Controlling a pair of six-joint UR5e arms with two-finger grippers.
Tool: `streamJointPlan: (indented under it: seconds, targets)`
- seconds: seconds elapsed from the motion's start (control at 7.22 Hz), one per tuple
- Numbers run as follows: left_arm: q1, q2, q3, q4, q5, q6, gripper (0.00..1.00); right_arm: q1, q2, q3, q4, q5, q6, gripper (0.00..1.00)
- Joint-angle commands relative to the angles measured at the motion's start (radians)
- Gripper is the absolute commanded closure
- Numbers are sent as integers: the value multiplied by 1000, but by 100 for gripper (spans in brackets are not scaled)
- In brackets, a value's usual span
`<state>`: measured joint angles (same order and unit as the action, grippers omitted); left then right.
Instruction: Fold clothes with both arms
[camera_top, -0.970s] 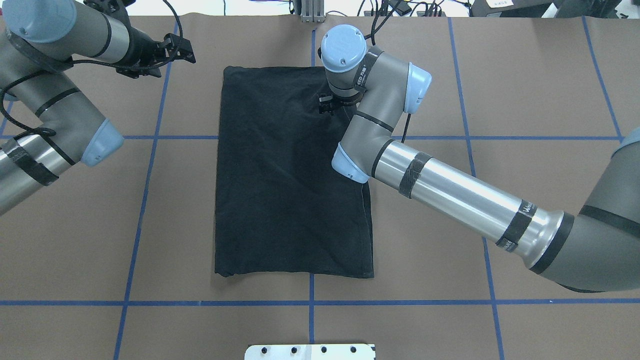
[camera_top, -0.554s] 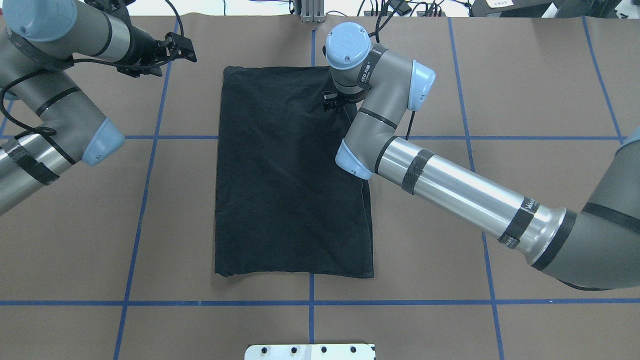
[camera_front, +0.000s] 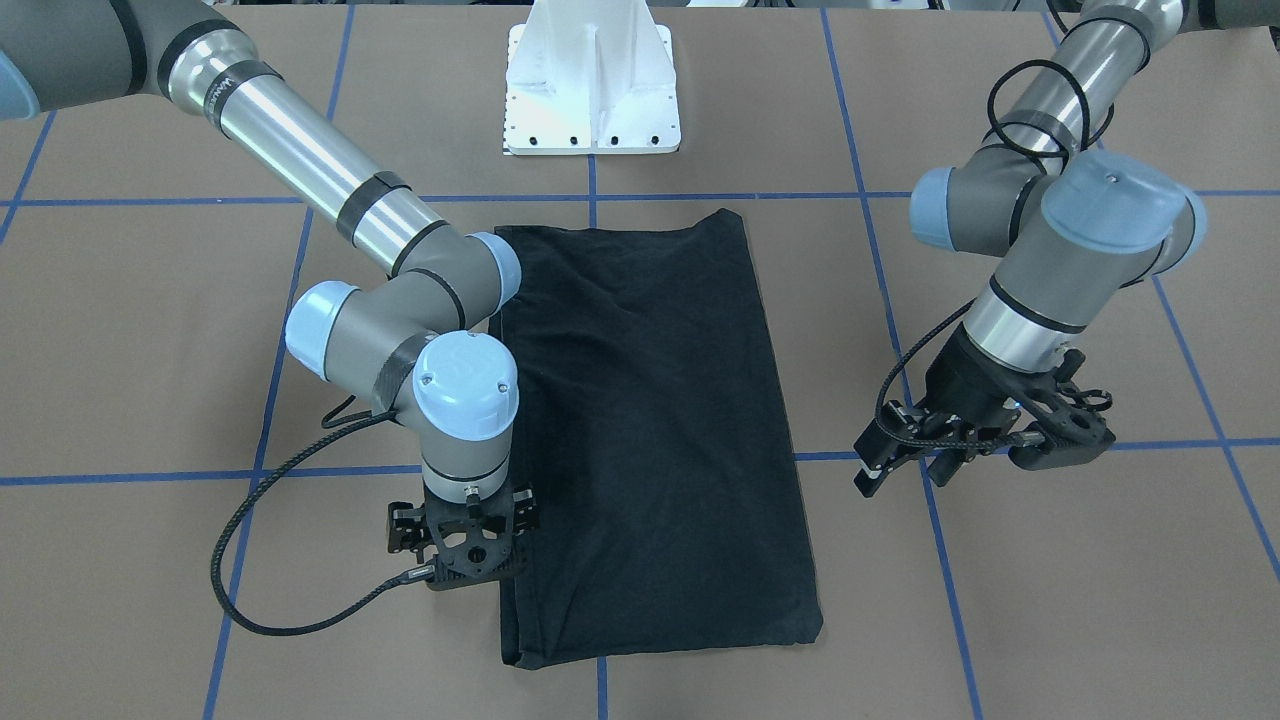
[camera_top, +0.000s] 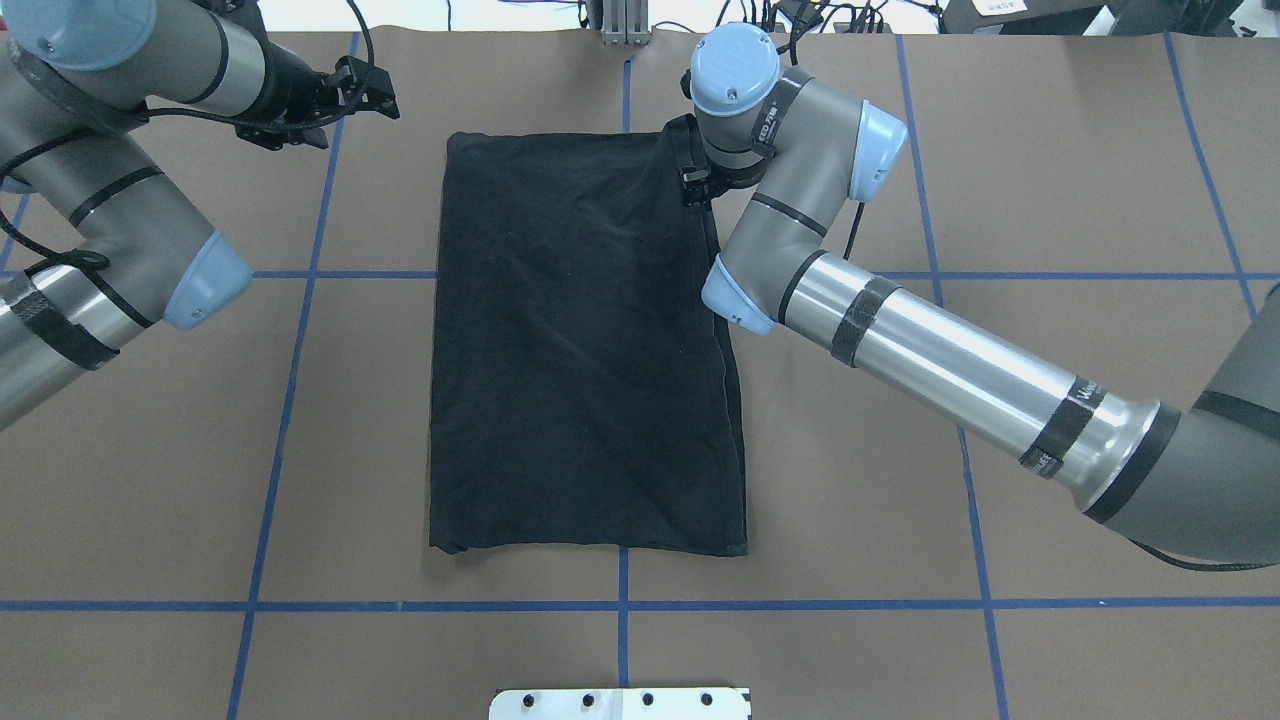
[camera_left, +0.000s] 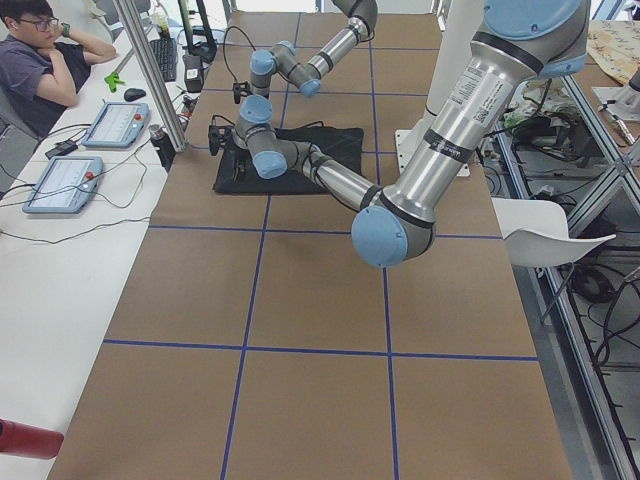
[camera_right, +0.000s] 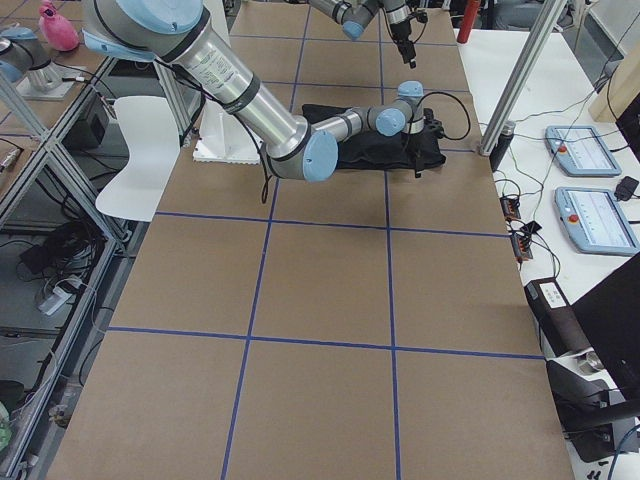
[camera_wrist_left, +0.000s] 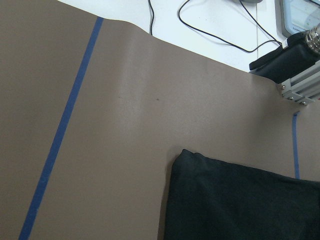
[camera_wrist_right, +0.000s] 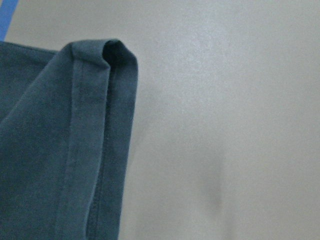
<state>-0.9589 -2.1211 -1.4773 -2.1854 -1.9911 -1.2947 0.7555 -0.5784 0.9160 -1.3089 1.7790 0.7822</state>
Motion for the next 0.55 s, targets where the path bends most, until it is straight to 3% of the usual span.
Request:
streamJointPlan:
  seconds: [0.0, 0.14, 0.42]
  targets:
    - [0, -2, -9, 13, 0, 0, 0, 33, -1, 15, -3, 70, -14, 0]
    - [8, 1, -12, 7, -3, 2, 0, 39, -11, 71, -15, 156, -8, 0]
    - [64, 33, -87, 0, -44, -65, 0, 47, -125, 302, -76, 267, 46, 0]
